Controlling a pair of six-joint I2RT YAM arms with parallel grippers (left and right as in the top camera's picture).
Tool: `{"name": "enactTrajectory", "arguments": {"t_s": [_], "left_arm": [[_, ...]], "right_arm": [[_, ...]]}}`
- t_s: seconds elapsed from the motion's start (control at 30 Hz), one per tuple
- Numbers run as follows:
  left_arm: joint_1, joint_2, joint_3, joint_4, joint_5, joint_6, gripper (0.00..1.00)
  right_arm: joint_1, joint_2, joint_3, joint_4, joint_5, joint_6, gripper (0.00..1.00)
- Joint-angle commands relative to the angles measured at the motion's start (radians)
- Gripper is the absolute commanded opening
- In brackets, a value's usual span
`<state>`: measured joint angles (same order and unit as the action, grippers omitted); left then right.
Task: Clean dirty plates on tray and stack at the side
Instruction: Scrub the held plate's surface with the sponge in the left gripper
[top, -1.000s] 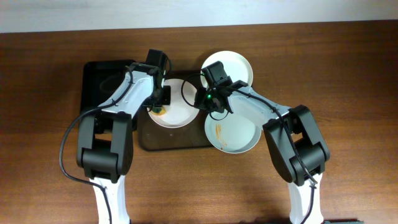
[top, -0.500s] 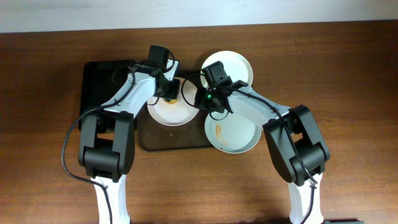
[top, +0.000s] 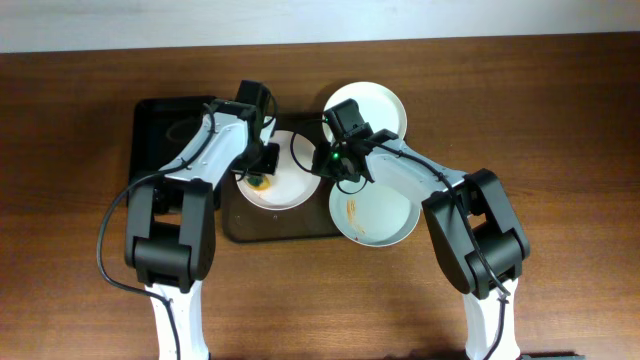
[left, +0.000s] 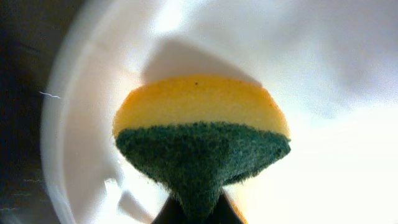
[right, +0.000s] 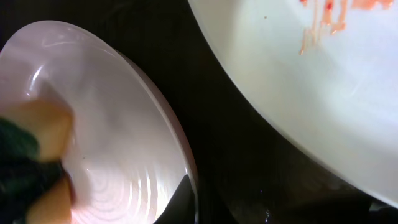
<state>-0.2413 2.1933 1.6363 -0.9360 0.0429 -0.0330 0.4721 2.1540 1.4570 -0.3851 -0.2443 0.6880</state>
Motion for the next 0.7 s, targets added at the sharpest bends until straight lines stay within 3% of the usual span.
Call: {"name": "enactTrajectory", "arguments": {"t_s": [0.0,0.13,0.27,0.37,0.5,0.67], "left_arm": [[-0.004,0.040,-0.034,-0.023,0.338,0.128,0.01],[-0.003,0.058,-0.034,0.112,0.349,0.122,0.01],[0.010,0.136,-0.034,0.243,0.244,-0.003,0.01],[0.034,0.172,-0.034,0.257,0.162,-0.061,0.01],[0.068,0.170,-0.007,0.174,0.046,-0.096,0.01],[0.085,0.169,0.092,-0.093,-0.257,-0.223,0.01]], "right_arm": [[-0.001,0.011,0.014,-0.004,0.020,0.008,0.04],[-0.001,0.011,0.014,-0.008,0.020,0.008,0.04],[-0.001,0.011,0.014,-0.023,0.017,0.008,0.04],[-0.001,0.011,0.014,-0.027,0.017,0.008,0.04],[-0.001,0.011,0.014,-0.026,0.017,0.008,0.04],[-0.001,0.011,0.014,-0.026,0.017,0.008,0.04]]}}
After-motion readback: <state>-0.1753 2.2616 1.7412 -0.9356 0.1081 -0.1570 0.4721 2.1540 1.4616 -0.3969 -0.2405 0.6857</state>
